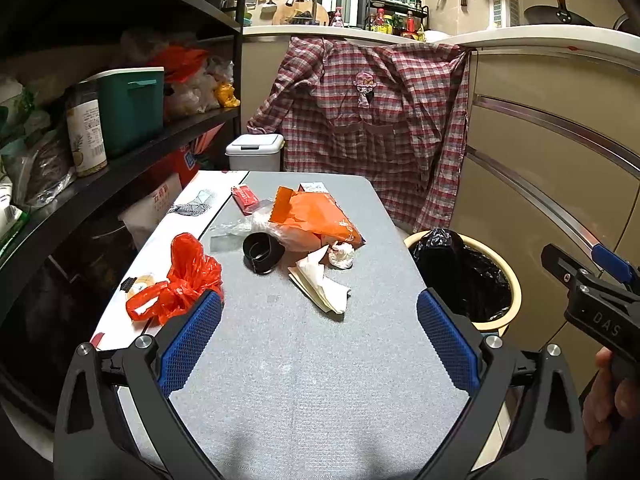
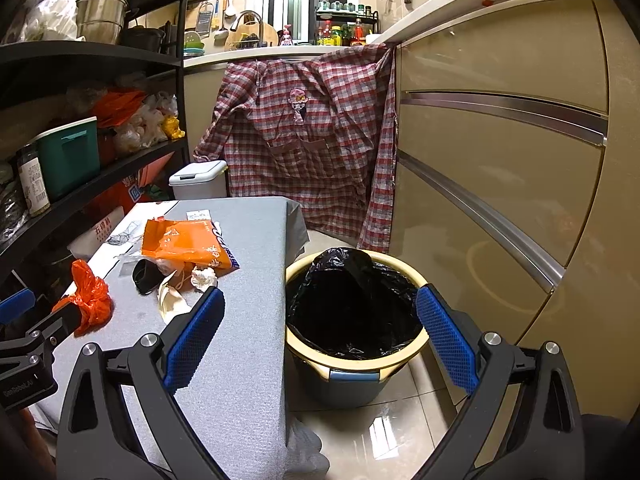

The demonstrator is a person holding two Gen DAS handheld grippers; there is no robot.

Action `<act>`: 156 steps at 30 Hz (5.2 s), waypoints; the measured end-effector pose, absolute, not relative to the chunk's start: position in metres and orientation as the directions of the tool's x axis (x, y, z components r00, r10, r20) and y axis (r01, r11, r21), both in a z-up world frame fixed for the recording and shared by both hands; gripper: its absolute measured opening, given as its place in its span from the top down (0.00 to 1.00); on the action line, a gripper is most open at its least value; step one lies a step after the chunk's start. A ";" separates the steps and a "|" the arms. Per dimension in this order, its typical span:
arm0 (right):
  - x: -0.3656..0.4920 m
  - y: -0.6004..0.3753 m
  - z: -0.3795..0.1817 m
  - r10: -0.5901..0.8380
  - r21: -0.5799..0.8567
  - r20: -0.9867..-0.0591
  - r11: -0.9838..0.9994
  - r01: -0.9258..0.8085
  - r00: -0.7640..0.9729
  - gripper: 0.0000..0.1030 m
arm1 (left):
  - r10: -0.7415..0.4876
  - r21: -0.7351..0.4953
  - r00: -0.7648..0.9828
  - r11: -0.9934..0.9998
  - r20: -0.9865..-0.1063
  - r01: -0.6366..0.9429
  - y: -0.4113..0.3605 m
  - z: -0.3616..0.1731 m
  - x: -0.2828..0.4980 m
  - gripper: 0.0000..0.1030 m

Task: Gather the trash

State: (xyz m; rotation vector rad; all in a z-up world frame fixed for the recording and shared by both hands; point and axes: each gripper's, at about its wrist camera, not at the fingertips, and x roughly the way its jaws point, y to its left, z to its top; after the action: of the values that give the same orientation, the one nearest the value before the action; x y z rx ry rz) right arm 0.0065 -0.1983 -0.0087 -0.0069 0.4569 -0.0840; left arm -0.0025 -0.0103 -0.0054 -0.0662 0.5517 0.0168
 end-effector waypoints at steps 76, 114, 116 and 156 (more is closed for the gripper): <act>0.177 0.005 -0.035 0.330 -0.223 -0.535 0.833 -0.507 0.778 0.98 | 0.001 -0.086 0.642 0.991 -0.767 -0.104 0.150 -0.046 0.140 0.72; 0.106 -0.128 0.109 0.306 -0.042 -0.297 0.942 -0.332 0.905 0.99 | -0.176 -0.287 0.827 0.958 -0.533 0.019 0.072 0.060 0.125 0.72; 0.105 -0.144 0.112 0.280 -0.041 -0.294 0.952 -0.305 0.914 0.99 | -0.198 -0.290 0.825 0.956 -0.530 0.044 0.058 0.060 0.129 0.72; 0.149 -0.284 0.041 0.016 -0.046 -0.464 0.998 -0.042 0.886 0.98 | -0.482 -0.236 0.639 0.870 -0.600 0.434 -0.152 0.007 0.227 0.72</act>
State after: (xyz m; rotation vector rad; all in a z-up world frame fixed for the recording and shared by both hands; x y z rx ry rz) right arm 0.1490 -0.2842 0.0410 -0.0549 0.4816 0.0298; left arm 0.2269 -0.1521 0.0075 -0.0726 0.7057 -0.5227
